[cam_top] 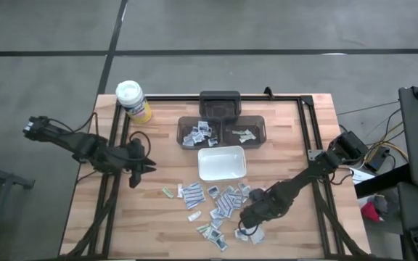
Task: Pick & Place First Aid Supplies
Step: Put the alcohol pad into the bottom left black bin
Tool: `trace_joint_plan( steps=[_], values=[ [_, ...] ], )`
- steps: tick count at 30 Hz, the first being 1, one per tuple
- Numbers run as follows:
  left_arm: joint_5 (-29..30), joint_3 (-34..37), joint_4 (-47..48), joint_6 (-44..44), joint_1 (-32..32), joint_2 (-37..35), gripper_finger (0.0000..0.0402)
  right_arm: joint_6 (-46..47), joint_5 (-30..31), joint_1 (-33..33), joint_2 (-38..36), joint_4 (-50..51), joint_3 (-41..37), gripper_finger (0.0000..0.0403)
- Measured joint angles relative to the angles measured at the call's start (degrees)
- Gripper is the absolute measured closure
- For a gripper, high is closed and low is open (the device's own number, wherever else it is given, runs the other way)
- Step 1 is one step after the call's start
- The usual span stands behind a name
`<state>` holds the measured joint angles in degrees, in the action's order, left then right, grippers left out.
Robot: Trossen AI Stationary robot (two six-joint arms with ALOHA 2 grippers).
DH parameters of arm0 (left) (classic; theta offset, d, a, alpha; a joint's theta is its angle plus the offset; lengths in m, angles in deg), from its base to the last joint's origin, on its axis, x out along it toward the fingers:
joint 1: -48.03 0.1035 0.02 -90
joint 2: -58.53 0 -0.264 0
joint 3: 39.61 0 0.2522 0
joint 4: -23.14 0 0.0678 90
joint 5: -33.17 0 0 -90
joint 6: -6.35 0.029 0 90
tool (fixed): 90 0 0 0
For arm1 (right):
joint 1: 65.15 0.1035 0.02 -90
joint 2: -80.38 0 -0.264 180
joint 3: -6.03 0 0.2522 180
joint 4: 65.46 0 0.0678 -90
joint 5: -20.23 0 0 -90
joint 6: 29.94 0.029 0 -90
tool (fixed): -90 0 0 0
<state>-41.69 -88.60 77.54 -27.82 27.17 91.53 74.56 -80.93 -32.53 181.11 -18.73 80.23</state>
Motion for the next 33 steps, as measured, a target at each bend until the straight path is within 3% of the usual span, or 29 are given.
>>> trace_joint_plan(
  steps=[19,33],
  values=[
    [-0.27,8.58,-0.26,0.46,-0.04,-11.34,0.0298,5.72,0.78,0.00,-0.04,-2.56,-2.94,0.0268],
    [-0.70,11.94,-0.77,1.12,-0.04,-13.08,0.0298,7.48,0.67,0.29,-0.92,-5.08,-3.10,0.0268]
  ],
)
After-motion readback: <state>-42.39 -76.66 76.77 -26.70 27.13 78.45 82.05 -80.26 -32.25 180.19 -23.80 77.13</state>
